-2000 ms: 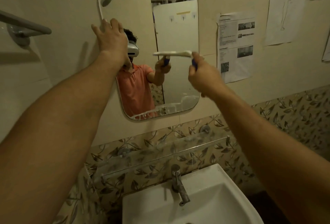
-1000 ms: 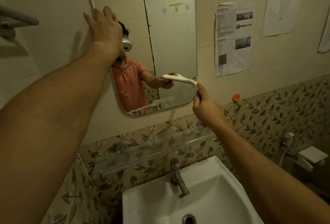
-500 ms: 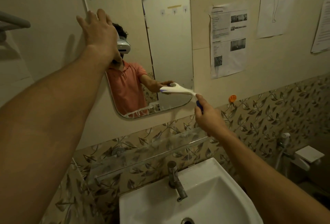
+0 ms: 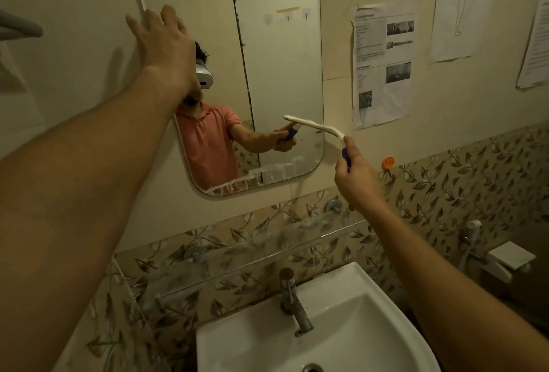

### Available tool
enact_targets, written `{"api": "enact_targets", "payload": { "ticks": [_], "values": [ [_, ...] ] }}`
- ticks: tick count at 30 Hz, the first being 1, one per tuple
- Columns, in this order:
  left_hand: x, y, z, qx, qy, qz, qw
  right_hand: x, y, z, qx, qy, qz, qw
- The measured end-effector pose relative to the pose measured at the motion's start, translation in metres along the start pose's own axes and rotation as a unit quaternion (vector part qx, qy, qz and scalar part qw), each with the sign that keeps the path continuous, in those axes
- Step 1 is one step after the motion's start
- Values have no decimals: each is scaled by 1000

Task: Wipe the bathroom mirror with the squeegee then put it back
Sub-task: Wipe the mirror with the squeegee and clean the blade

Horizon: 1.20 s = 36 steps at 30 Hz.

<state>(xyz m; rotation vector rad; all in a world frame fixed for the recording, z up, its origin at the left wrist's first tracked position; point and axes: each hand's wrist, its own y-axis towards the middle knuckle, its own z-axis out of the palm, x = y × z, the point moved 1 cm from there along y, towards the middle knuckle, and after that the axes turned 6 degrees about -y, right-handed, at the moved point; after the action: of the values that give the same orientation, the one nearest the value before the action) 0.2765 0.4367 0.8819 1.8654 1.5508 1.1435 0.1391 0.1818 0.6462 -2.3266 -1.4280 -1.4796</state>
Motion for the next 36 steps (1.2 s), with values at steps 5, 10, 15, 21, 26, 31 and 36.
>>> {"api": "enact_targets", "payload": {
  "ticks": [5, 10, 15, 21, 26, 31, 36],
  "values": [
    [2, -2, 1, -1, -2, 2, 1000, -21, -19, 29, -1, 15, 22, 1000],
    [2, -3, 1, -6, -3, 1, 1000, -21, -27, 46, -2, 54, 32, 998],
    [3, -3, 2, -9, -11, 0, 1000, -23, -39, 63, 12, 62, 41, 997],
    [2, -4, 0, -6, -8, 2, 1000, -24, -56, 78, 43, 82, 55, 994],
    [2, -3, -1, -4, -10, 0, 1000, -17, -50, 57, 40, 97, 34, 994],
    [2, -4, 0, -7, -7, -6, 1000, 28, -17, 16, -28, 103, -35, 994],
    [2, -4, 1, -13, -9, -4, 1000, 64, 3, 6, -49, 30, -79, 995]
  ]
}}
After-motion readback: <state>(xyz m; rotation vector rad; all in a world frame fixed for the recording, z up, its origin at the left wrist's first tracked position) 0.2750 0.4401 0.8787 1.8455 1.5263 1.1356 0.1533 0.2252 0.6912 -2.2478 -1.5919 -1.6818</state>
